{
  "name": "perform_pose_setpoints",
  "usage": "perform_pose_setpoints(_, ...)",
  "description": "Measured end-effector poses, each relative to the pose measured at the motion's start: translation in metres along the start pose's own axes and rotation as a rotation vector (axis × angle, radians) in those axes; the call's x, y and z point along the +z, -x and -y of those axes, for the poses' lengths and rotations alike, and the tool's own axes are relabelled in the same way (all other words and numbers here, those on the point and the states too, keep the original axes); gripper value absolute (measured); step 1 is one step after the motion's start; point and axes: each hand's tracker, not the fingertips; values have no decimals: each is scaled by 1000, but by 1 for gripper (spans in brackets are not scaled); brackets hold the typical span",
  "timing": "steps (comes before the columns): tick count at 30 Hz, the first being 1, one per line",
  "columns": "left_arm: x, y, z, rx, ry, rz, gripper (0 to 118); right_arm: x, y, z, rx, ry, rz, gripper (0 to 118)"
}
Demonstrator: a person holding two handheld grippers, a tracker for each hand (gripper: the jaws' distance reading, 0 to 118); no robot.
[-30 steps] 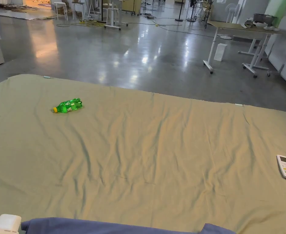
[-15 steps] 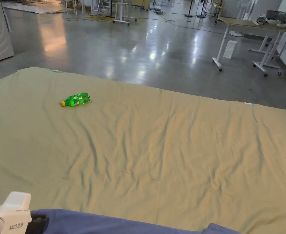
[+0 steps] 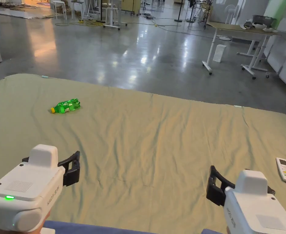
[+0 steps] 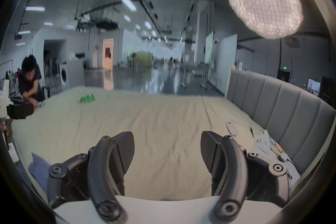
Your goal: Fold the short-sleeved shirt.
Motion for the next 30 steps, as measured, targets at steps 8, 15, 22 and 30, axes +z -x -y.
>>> perform_pose_setpoints(8, -5, -13, -11, 27, -70, -19, 7, -11, 29, -13, 13, -96, 24, 0)
perform_pose_setpoints(15, -5, -8, -15, 42, -75, -4, 0, -14, 32, -7, -9, -85, 53, 0)
perform_pose_setpoints(22, 9, 17, -16, 43, 38, 56, 0, -16, 27, -4, 4, -70, 53, 0)
perform_pose_setpoints(30, 14, 103, 24, 199, 320, 136, 0, -15, 25, 5, 53, -27, 24, 0)
